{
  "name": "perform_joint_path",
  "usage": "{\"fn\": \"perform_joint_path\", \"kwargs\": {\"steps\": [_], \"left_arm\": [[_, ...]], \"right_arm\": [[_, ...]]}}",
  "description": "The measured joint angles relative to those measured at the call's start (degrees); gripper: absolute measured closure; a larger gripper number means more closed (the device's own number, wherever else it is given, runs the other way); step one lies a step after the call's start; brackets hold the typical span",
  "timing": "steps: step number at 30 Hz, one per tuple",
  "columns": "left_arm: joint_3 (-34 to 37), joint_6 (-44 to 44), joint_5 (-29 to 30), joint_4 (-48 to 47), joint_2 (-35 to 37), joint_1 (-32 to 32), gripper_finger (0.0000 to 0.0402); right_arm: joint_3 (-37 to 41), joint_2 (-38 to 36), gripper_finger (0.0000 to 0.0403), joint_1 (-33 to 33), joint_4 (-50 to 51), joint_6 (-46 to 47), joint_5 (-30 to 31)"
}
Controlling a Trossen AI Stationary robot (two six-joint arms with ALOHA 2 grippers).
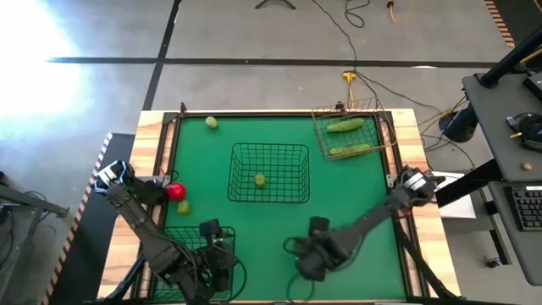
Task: Sort produce into baskets
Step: Put the right red tomato into the bottom black wire basket
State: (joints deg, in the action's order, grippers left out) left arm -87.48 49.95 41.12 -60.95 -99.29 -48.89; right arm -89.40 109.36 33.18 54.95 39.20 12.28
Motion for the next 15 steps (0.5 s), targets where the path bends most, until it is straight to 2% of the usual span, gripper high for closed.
{"fn": "perform_joint_path", "kwargs": {"steps": [5, 8, 15], "left_arm": [[0.00, -0.10, -0.22, 0.03, 0.00, 0.81, 0.0075], [0.00, -0.96, -1.57, 0.07, 0.00, 1.75, 0.0075], [0.00, -3.78, -3.14, 0.14, 0.67, 5.40, 0.0075]], "right_arm": [[1.82, 0.02, 0.0105, -4.43, -6.25, -6.13, 0.04], [3.40, 0.02, 0.0096, -4.91, -7.15, -6.85, 0.91], [9.44, 0.02, 0.0084, -5.11, -17.26, -8.44, 1.09]]}}
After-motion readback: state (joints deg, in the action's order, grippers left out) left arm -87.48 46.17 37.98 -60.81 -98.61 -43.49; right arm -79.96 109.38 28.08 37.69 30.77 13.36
